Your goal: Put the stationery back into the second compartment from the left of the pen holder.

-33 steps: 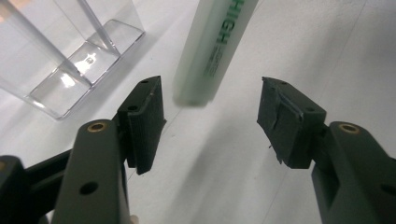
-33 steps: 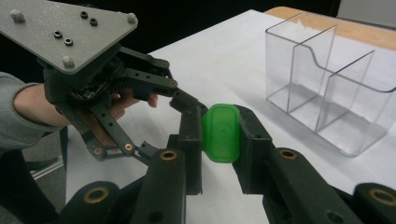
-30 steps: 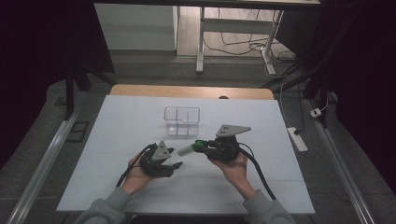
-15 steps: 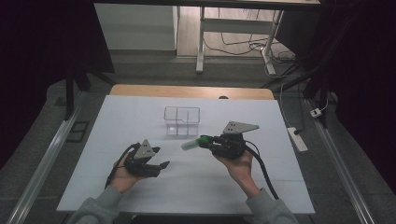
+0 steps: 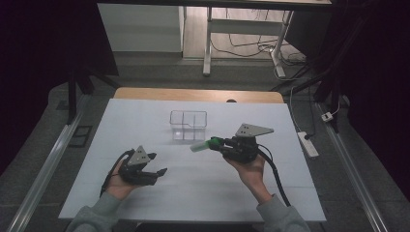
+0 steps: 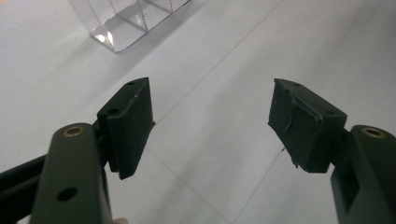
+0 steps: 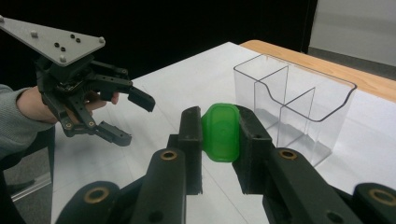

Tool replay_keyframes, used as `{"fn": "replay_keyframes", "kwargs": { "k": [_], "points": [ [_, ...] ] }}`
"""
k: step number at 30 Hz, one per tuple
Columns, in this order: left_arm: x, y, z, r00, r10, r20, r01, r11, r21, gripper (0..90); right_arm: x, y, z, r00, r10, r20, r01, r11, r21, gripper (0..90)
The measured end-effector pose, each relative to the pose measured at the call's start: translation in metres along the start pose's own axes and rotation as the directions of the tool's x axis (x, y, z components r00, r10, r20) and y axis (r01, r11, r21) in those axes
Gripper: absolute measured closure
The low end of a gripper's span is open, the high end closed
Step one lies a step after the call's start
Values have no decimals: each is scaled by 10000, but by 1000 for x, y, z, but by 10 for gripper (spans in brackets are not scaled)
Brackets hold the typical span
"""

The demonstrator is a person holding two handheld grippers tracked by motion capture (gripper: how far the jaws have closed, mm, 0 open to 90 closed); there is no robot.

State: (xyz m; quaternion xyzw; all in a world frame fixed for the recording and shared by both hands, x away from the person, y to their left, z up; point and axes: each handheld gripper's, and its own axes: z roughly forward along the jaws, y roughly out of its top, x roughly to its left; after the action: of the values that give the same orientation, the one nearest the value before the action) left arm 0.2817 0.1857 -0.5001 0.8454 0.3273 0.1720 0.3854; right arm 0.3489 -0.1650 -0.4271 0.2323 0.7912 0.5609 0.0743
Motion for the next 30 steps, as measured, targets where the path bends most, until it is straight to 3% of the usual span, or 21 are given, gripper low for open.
{"fn": "replay_keyframes", "kwargs": {
  "k": [10, 20, 30],
  "points": [
    [14, -24, -17, 9969, -716, -336, 715, 9974, -20, 273, -4, 2, -1, 9999, 72, 87, -71, 9999, -148, 745],
    [23, -35, -23, 9931, -995, -620, 998, 9950, 18, 254, -8, 6, -3, 9999, 102, 132, -97, 9992, -397, 745],
    [24, -39, -22, 9934, -1003, -549, 1015, 9947, 187, 242, -17, 20, -1, 9992, 162, 373, -140, 9981, -598, 745]
  ]
}}
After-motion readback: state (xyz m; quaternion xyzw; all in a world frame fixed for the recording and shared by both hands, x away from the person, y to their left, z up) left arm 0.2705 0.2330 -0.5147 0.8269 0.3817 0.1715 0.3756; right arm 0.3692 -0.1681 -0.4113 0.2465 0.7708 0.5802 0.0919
